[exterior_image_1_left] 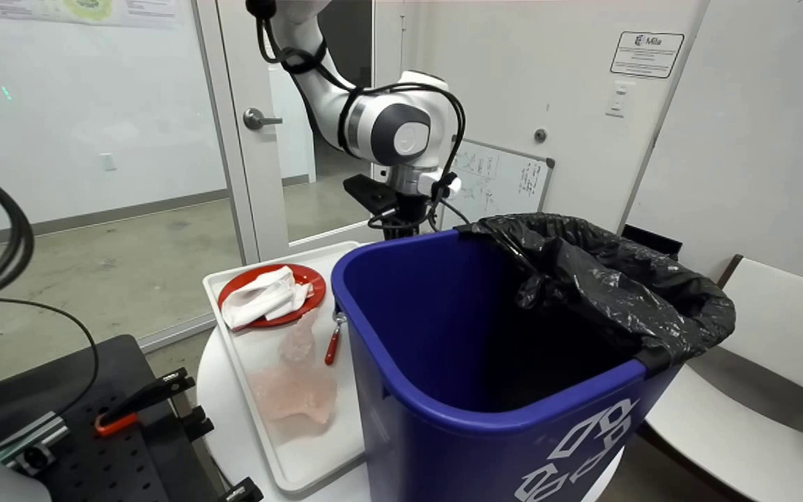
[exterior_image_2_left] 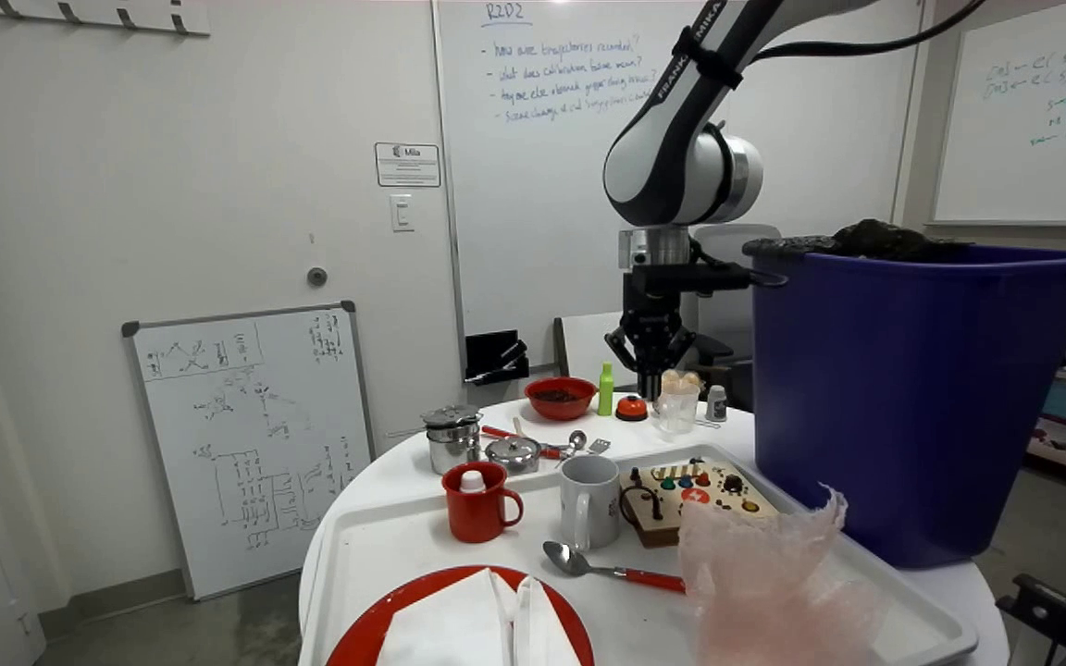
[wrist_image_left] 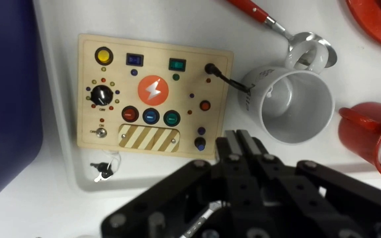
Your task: Press the button on the left side of the board
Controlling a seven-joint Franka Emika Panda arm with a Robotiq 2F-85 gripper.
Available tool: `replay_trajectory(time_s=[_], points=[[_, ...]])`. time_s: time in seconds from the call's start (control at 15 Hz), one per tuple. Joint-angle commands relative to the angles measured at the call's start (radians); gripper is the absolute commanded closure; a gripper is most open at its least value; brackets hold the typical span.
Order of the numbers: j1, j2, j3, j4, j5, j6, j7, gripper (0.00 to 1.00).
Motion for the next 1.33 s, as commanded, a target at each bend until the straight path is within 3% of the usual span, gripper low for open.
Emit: replay_trajectory(time_s=[0.0, 0.8, 1.27], points=[[-0.013, 0.039, -0.003, -0.008, 0.049, 0.05, -0.019, 0.93], [0.063, 0.163, -0.063, 0.047, 0.004, 0.044, 0.054, 0.93], [0.072, 0.229, -0.075, 0.122, 0.003, 0.032, 0.05, 0.93]])
